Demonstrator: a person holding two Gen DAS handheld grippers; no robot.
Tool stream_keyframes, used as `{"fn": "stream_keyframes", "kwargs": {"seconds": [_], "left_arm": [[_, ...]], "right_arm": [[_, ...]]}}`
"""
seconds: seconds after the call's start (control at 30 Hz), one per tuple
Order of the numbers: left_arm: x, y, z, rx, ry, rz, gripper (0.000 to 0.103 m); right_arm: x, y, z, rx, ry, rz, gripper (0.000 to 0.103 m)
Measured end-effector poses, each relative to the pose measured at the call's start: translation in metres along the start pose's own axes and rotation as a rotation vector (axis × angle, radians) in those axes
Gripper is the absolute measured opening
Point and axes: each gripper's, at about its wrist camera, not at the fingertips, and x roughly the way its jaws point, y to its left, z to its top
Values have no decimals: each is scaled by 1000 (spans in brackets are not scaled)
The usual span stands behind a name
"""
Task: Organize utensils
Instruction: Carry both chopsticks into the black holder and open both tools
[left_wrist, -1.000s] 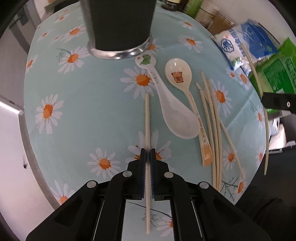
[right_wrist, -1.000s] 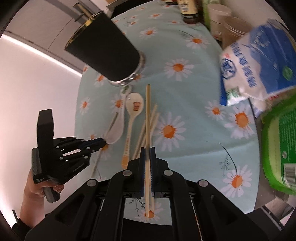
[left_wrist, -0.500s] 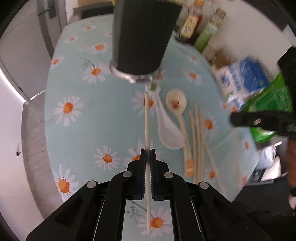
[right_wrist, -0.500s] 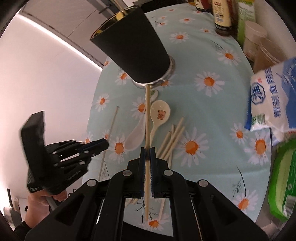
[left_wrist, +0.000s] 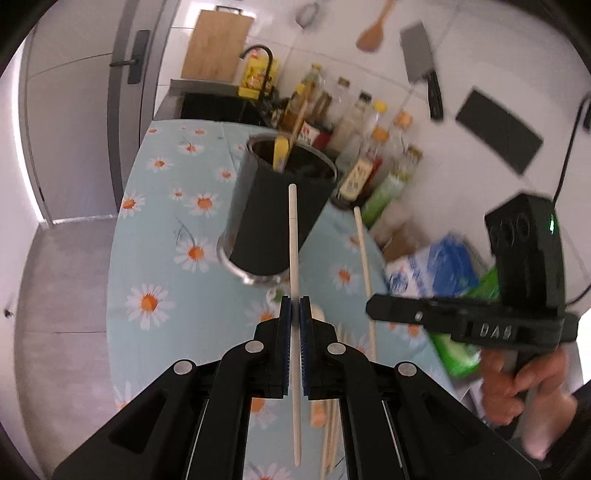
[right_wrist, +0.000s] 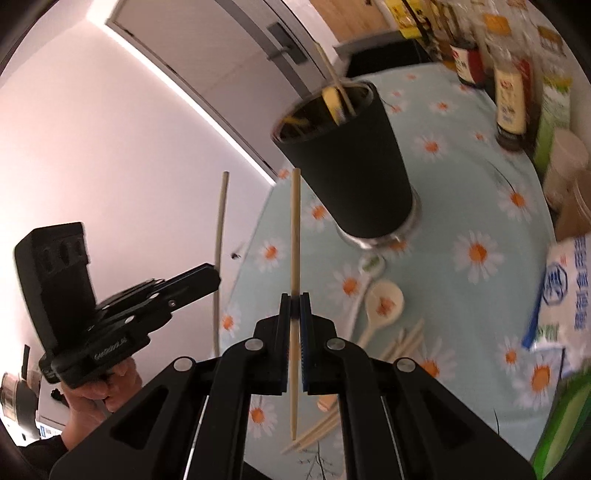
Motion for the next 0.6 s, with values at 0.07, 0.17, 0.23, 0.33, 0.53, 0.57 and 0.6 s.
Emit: {"fn": "stream_keyframes", "kwargs": {"seconds": [0.07, 0.17, 0.23, 0.33, 0.53, 0.57, 0.6], "left_arm": [[-5, -5, 8, 20, -45, -8, 3], [-11, -9, 18, 28, -91, -33, 3], [-13, -13, 27, 39, -129, -51, 3], [-15, -18, 40, 50, -190, -73, 3], [-8, -19, 67, 46, -287, -111, 3], [-7, -18, 70, 46, -298, -116, 3], [-6, -17, 75, 43, -311, -126, 3]], "right_arm": [[-2, 3, 6, -15, -22, 19, 6], [-7, 6, 18, -47, -69, 37, 6], [-11, 6, 27, -59, -120, 47, 6], [-20, 7, 40, -62, -184, 62, 6], [-35, 13, 68, -92, -321, 49, 6], [-36, 14, 73, -93, -343, 41, 6], [-37, 14, 78, -93, -360, 35, 6]]}}
